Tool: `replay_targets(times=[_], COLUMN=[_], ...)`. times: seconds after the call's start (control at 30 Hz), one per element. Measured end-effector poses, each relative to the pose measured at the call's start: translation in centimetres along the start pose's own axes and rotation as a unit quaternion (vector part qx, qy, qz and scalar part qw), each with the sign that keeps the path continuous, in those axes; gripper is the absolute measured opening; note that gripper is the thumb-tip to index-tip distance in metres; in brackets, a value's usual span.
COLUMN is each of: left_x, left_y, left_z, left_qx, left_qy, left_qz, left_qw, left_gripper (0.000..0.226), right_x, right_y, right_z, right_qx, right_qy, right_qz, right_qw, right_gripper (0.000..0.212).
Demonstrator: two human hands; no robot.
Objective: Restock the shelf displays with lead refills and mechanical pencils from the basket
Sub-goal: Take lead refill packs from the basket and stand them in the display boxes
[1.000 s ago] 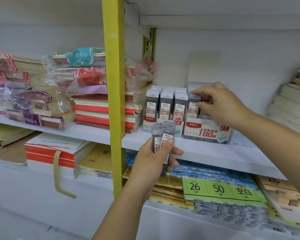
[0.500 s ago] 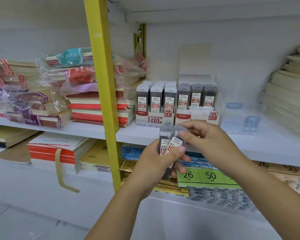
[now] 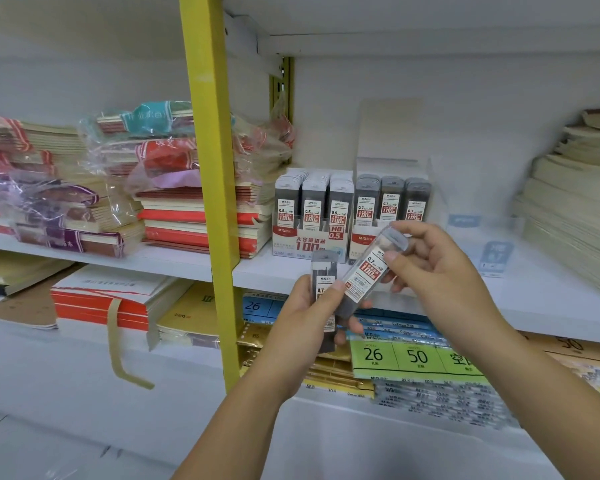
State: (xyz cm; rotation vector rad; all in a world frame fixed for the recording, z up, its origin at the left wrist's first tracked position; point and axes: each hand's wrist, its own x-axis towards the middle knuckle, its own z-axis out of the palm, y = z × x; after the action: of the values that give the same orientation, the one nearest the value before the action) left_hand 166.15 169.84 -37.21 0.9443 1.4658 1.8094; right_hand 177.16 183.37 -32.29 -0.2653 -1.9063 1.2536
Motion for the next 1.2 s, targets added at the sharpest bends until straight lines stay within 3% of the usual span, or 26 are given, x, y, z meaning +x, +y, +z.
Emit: replay_targets(times=[0.17,0.3,0.43,0.6,0.7,0.77,0.93,1.03,1.1,1.2], left_x=[0.5,0.7,1.1,1.4,1.5,1.5,1.3,0.9,0.7,0.3], left_y=[0.5,0.5,0.3,0.1,0.1,0.0,0.0,0.1,0.3,0.5], left_z=[-0.5,-1.0,-1.4,-1.6,-1.7,-1.8,-1.9,-1.7,-1.3,-0.2], left_qx=[-0.057,-0.041,-0.043,-0.036,-0.035,-0.03,-0.017,0.011,0.022,0.031], left_qy=[0.017,0.035,0.043,0.045,0.046,0.047,0.046,0.033,0.018,-0.006], left_qz=[0.011,0.041,0.056,0.058,0.052,0.048,0.041,0.057,0.063,0.058], left_qw=[0.998,0.998,0.997,0.997,0.997,0.997,0.998,0.998,0.998,0.998], left_gripper=[0.017,0.015,0.018,0.018,0.017,0.015,0.013,0.014,0.014,0.015], right_x=[3.6,7.6,9.9,11.5,12.0,11.8,9.9,6.0,2.8,-0.3], right_y=[-3.5,-5.6,-4.8,-3.6,-2.5,-1.7,-1.3,-1.4,-0.9,-0.1], right_z=[-1.9,-2.6,-1.8,-1.4,-1.1,-1.1,-1.2,-0.9,-0.4,0.2], right_qx=[-0.044,-0.19,-0.357,-0.368,-0.426,-0.443,-0.431,-0.333,-0.24,-0.118], right_qy=[0.1,0.061,0.001,-0.046,-0.06,-0.064,-0.01,0.042,0.006,-0.058], right_qz=[-0.109,-0.186,-0.173,-0.106,-0.113,-0.105,-0.097,-0.155,-0.142,-0.056], right_qw=[0.988,0.962,0.918,0.922,0.896,0.888,0.897,0.929,0.96,0.99], right_gripper=[0.032,0.031,0.026,0.024,0.019,0.026,0.042,0.03,0.026,0.03])
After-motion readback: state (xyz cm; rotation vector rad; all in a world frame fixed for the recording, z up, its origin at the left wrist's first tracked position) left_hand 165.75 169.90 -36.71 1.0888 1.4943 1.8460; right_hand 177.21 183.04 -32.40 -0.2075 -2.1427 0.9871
